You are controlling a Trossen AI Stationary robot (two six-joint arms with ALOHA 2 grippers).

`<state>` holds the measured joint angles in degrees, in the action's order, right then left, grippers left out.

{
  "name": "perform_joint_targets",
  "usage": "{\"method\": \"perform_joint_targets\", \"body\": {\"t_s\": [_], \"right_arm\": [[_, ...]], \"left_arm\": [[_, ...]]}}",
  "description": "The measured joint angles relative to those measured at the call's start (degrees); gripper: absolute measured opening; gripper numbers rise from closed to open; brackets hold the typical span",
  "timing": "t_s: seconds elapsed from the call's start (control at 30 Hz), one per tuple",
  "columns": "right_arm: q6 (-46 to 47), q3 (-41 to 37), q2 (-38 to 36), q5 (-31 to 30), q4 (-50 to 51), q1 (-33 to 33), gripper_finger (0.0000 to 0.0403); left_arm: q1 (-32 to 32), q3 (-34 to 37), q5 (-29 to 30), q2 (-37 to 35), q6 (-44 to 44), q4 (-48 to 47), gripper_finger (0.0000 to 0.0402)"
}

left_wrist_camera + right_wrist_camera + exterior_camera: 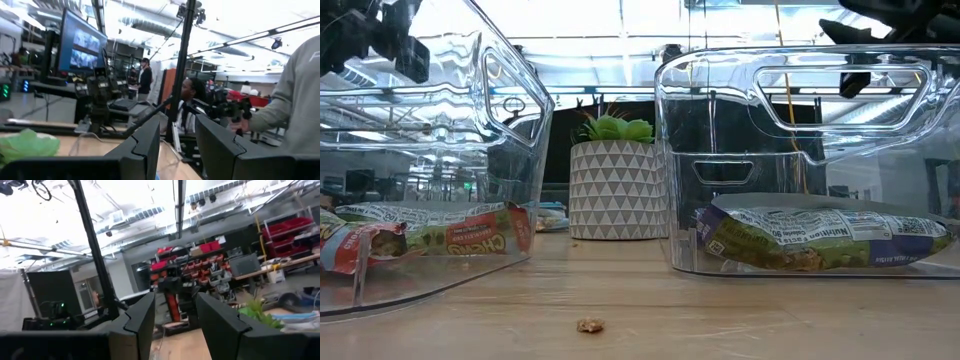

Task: Pick and place Granola Bars by type
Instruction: Return to Home Position

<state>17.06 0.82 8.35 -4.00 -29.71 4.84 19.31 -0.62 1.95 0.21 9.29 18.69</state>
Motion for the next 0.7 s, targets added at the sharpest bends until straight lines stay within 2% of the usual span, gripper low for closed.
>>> {"method": "perform_joint_targets", "body": {"t_s": [0.33, 0.7], "right_arm": [[-1.0, 0.0, -8.3, -2.2, 7.2, 0.0, 0.0137], [-1.1, 0.0, -8.3, -1.9, 8.6, 0.0, 0.0137]], "left_arm": [[0.0, 0.0, -0.9, 0.0, -1.5, 1.6, 0.0127], [0.0, 0.0, -0.8, 0.0, -3.2, 2.9, 0.0127]]}}
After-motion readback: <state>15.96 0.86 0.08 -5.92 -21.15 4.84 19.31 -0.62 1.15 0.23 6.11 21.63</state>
